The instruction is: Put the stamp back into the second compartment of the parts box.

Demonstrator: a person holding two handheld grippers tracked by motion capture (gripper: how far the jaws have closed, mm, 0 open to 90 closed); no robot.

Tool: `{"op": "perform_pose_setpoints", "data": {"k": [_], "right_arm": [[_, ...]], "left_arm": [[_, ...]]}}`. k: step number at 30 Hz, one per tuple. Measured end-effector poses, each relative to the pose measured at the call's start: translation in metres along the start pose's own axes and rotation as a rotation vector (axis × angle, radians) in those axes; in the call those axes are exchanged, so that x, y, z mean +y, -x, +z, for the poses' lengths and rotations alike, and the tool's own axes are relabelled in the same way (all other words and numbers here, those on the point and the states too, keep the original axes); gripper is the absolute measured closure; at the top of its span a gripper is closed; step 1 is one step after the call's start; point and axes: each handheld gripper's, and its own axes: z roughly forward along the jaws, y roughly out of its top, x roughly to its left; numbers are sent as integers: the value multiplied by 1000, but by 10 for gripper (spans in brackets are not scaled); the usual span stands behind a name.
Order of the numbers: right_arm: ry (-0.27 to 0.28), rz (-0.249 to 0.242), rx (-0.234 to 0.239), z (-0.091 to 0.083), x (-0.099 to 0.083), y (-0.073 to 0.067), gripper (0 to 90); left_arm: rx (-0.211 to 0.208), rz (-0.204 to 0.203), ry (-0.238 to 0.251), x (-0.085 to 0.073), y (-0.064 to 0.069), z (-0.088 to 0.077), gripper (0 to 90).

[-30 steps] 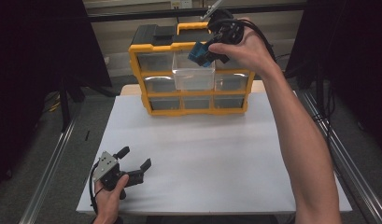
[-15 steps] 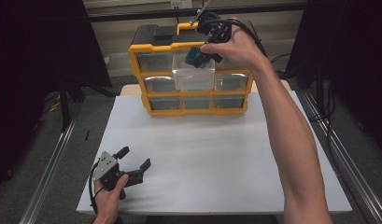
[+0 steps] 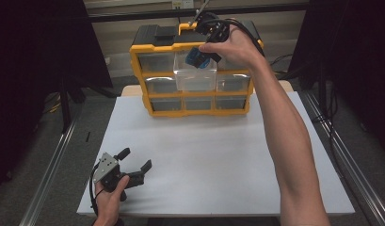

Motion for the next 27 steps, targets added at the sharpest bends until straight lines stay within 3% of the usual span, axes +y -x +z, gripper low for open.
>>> {"op": "perform_pose_setpoints", "data": {"k": [11,13,24,27], "right_arm": [[17,21,2,2,-3,2,416],[20,21,6,1,-4,3,405],[150,65,-14,-2,-15,3,129],[179,56,-34,-3,-20,1,89]], "left_arm": [[0,-14,9,1,-1,1,35],[2,-2,-3,1,-1,0,34],[-5,-21,9,1,0,4,35],[-3,9,-8,1,-1,3,35]]}}
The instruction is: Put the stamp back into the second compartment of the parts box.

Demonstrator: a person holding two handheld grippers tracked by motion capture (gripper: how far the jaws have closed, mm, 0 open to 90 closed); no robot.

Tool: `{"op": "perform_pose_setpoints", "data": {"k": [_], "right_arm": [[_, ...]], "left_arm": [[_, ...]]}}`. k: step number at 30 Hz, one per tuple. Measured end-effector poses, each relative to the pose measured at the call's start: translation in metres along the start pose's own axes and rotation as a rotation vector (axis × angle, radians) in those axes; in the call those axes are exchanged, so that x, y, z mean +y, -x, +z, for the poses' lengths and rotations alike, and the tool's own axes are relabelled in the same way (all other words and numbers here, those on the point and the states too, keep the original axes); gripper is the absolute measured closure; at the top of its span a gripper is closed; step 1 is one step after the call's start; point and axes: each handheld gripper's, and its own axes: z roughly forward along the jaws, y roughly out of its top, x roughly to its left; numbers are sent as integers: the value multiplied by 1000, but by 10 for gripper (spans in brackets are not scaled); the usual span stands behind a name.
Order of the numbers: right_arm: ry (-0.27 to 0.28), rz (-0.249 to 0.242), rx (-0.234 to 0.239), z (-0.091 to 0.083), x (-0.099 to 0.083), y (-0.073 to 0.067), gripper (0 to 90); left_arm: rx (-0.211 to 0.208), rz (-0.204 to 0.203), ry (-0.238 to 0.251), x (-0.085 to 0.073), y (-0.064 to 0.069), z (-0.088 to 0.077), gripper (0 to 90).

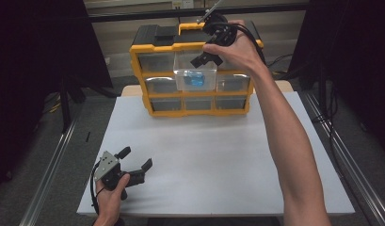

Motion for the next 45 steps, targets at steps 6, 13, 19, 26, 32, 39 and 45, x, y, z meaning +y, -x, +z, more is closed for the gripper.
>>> {"op": "perform_pose_setpoints", "data": {"k": [6,13,19,26,32,39,45], "right_arm": [[53,17,-31,-5,-13,-5,51],[101,35,-65,-15,-30,-8,35],[154,34,-74,-21,-44,-13,23],[186,52,-72,-19,-65,-15,33],[198,88,-56,-11,-87,-16,37],[238,108,-40,-4,-109,-18,34],[270,128,-39,7,-132,-20,35]], "left_arm": [[12,0,-13,-2,-1,-1,35],[7,-4,-2,-2,2,-2,35],[21,14,-13,-2,0,-4,35],[13,1,-1,-1,0,-3,35],[18,-14,0,-2,-1,-4,35],[28,-11,4,-1,0,-3,35],[27,0,-4,-1,0,-4,35]]}}
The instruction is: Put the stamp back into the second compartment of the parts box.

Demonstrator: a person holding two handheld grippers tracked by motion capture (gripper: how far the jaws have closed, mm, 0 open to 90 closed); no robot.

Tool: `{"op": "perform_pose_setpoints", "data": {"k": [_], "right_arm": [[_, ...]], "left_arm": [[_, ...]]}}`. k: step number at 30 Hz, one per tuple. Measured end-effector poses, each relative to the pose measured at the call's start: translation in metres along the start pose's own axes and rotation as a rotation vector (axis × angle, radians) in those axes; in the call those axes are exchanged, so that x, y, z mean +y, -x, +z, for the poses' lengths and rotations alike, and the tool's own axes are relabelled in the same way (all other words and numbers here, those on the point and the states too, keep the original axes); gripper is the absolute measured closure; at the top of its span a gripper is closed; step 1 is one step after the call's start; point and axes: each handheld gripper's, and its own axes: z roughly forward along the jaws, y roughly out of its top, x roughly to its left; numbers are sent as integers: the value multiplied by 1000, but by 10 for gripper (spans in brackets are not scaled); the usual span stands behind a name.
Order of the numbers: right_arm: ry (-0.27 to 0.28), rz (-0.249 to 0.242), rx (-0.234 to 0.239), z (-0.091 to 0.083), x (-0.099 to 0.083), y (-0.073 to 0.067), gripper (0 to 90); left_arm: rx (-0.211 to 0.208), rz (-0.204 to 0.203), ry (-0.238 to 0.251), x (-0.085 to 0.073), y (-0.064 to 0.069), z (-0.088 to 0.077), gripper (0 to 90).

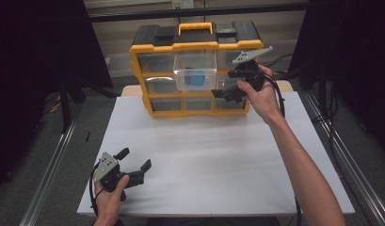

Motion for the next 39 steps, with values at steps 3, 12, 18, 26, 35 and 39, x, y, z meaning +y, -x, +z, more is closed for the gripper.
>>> {"op": "perform_pose_setpoints", "data": {"k": [3,12,18,26,35,39], "right_arm": [[25,16,-10,2,-13,2,34],[82,49,-25,-3,-38,4,32],[101,59,-30,-2,-56,-1,29],[171,86,-79,2,-82,-8,15],[217,145,-115,8,-116,-15,15],[186,141,-146,11,-132,-18,16]], "left_arm": [[-2,-1,-1,0,-1,-1,35],[5,1,3,0,-1,-1,34],[12,-4,2,0,-1,0,34],[12,1,-1,0,-2,-1,33],[-9,-1,15,1,0,1,32],[-12,3,17,0,-1,0,32]]}}
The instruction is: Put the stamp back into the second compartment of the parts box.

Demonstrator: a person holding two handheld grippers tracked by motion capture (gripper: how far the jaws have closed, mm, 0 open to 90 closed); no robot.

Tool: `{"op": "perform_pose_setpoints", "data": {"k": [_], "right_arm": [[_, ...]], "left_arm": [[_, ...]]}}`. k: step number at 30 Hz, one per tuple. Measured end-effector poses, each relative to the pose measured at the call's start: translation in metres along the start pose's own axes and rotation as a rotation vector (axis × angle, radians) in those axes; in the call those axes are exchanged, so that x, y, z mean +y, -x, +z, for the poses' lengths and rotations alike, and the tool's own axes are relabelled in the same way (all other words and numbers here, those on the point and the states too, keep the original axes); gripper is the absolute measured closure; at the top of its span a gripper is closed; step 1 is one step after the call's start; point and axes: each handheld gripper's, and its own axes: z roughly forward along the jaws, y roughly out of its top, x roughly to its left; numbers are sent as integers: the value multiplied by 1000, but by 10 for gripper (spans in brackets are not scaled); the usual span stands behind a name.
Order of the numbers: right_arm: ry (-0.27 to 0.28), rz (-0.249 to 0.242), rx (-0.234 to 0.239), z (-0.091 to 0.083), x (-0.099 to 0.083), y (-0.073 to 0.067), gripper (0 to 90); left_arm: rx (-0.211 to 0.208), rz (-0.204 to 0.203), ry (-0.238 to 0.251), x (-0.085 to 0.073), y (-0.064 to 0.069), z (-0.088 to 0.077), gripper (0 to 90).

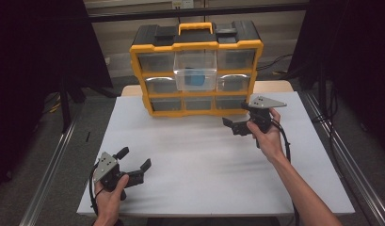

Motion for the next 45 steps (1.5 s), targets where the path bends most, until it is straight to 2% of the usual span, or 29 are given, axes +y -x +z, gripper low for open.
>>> {"op": "perform_pose_setpoints", "data": {"k": [1,8,9,11,12,16,18,20,24,28,31,32,34,38,40,42,43,44,45], "right_arm": [[1,0,-7,-1,-4,0,15],[-6,30,-54,-12,-29,2,16],[-7,32,-62,-15,-32,3,16],[-4,44,-71,-21,-36,4,16],[0,49,-77,-24,-38,4,16],[10,49,-95,-35,-46,4,19],[26,36,-100,-42,-48,3,32],[34,29,-99,-51,-48,-1,32],[48,19,-106,-67,-53,-6,32],[38,49,-124,-81,-64,-2,30],[53,76,-141,-92,-71,2,27],[53,83,-146,-95,-73,2,23],[58,100,-162,-102,-75,2,23],[61,111,-181,-116,-80,1,23],[56,113,-194,-123,-83,1,22],[37,117,-231,-130,-88,2,12],[26,116,-238,-133,-89,2,13],[29,118,-243,-137,-91,3,15],[38,126,-253,-142,-93,3,13]], "left_arm": [[2,-11,8,0,1,0,31],[10,-6,7,0,1,0,32],[2,-15,12,0,1,0,36],[5,0,-3,0,-1,-1,36],[4,-12,7,0,0,-1,36],[8,-17,12,0,0,-1,35],[16,-11,5,-1,0,-1,35],[26,16,-12,-1,-2,-3,37],[27,8,-7,-1,-3,-3,38],[21,3,-2,-1,-2,-3,38],[24,-1,0,-1,-2,-3,38],[30,-45,35,-2,1,-1,38],[29,2,9,-1,-1,-3,37],[39,15,5,-1,-1,-4,36],[36,12,4,-2,-2,-5,36],[38,7,3,-2,-2,-5,36],[42,-39,39,-3,2,-3,36],[31,16,-2,-2,-1,-6,36],[36,21,0,-2,0,-7,36]]}}
